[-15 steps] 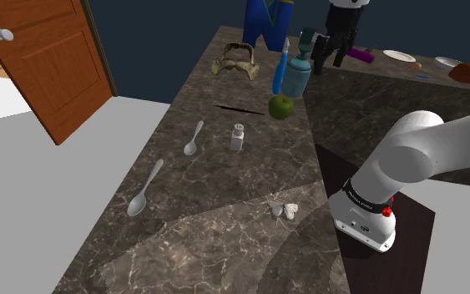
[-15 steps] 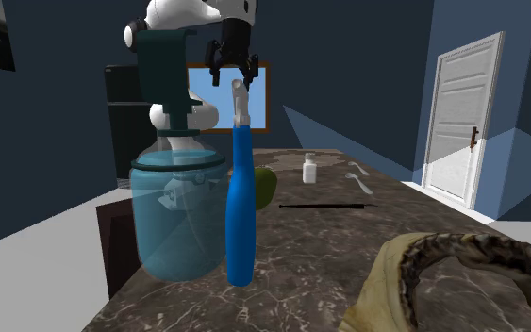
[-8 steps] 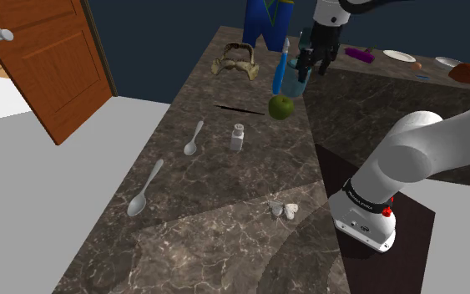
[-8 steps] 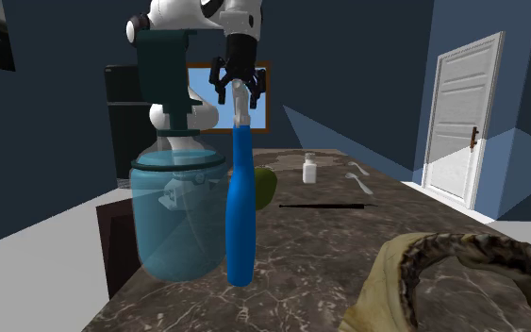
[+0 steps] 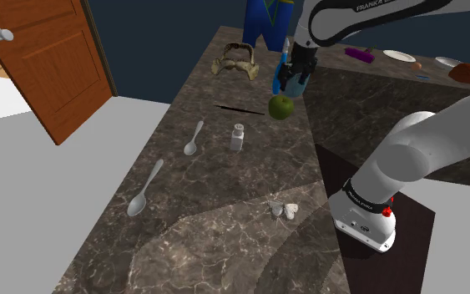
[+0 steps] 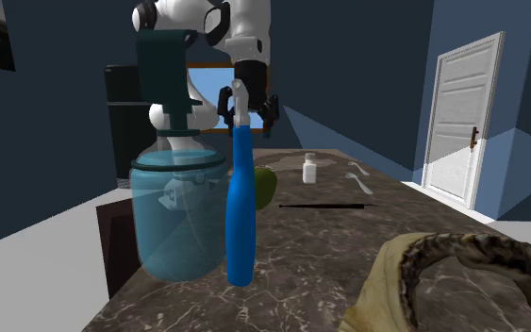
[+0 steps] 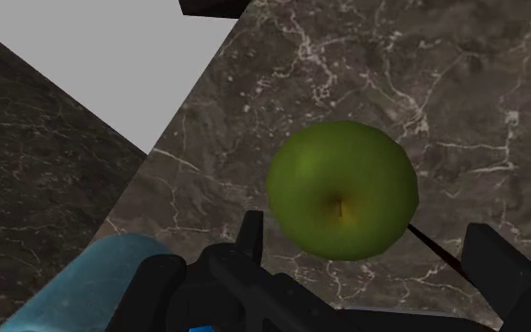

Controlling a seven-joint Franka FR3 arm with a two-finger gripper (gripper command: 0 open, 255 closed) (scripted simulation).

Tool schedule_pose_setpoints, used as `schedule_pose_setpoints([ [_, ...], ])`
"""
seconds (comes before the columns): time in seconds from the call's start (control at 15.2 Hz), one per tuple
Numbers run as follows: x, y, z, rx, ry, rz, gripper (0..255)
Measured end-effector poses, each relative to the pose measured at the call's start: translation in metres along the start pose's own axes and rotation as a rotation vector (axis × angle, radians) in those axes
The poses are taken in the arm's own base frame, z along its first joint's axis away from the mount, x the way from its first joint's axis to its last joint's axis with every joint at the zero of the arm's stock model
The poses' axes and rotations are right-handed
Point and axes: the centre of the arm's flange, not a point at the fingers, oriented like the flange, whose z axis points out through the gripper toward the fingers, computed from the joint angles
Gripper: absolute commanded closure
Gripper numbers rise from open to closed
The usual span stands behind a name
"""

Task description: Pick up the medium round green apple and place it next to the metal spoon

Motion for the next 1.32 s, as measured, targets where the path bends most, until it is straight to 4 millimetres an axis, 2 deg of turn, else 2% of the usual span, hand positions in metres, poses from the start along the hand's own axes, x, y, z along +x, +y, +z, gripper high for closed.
schedule_pose_setpoints([
  [0.2, 0.011, -0.001, 0.021, 0.003, 0.022, 0.012, 0],
  [0.59, 0.014, 0.001, 0.052, 0.003, 0.026, 0.014, 0],
  [1.06, 0.015, 0.000, 0.056, 0.003, 0.026, 0.014, 0],
  [1.12, 0.015, 0.000, 0.056, 0.003, 0.026, 0.014, 255],
  [1.32, 0.015, 0.000, 0.056, 0.003, 0.026, 0.014, 255],
])
